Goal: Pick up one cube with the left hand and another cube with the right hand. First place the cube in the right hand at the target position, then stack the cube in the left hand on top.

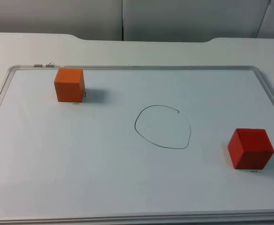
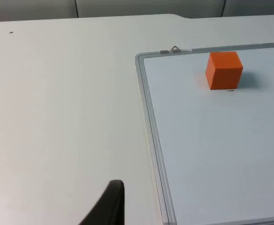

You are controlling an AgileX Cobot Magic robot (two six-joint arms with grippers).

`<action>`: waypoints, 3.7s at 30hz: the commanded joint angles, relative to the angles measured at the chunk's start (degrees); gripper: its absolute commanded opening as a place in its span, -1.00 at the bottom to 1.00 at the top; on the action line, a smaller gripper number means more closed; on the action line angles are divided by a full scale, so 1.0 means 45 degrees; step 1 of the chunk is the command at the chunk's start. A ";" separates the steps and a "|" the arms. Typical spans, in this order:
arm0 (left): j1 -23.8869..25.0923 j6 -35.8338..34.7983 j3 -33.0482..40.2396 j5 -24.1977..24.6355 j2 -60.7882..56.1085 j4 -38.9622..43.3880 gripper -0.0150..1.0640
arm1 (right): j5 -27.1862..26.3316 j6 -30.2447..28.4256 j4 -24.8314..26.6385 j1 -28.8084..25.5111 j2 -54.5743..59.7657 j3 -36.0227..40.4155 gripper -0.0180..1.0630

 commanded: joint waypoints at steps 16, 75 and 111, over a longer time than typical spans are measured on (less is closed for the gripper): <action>0.0029 0.0122 -0.2396 -0.3448 0.4376 -0.0916 0.98 | -0.0129 0.0024 0.0031 -0.0068 -0.0052 0.0092 0.91; -0.3812 -0.1862 -1.1466 -0.8342 2.6798 -0.0984 0.98 | -0.0129 0.0052 0.0008 -0.0068 -0.0052 0.0092 0.91; -0.3837 -0.1753 -1.1926 -0.8033 2.7416 0.0144 -0.71 | -0.0129 0.0052 0.0007 -0.0068 -0.0052 0.0092 0.90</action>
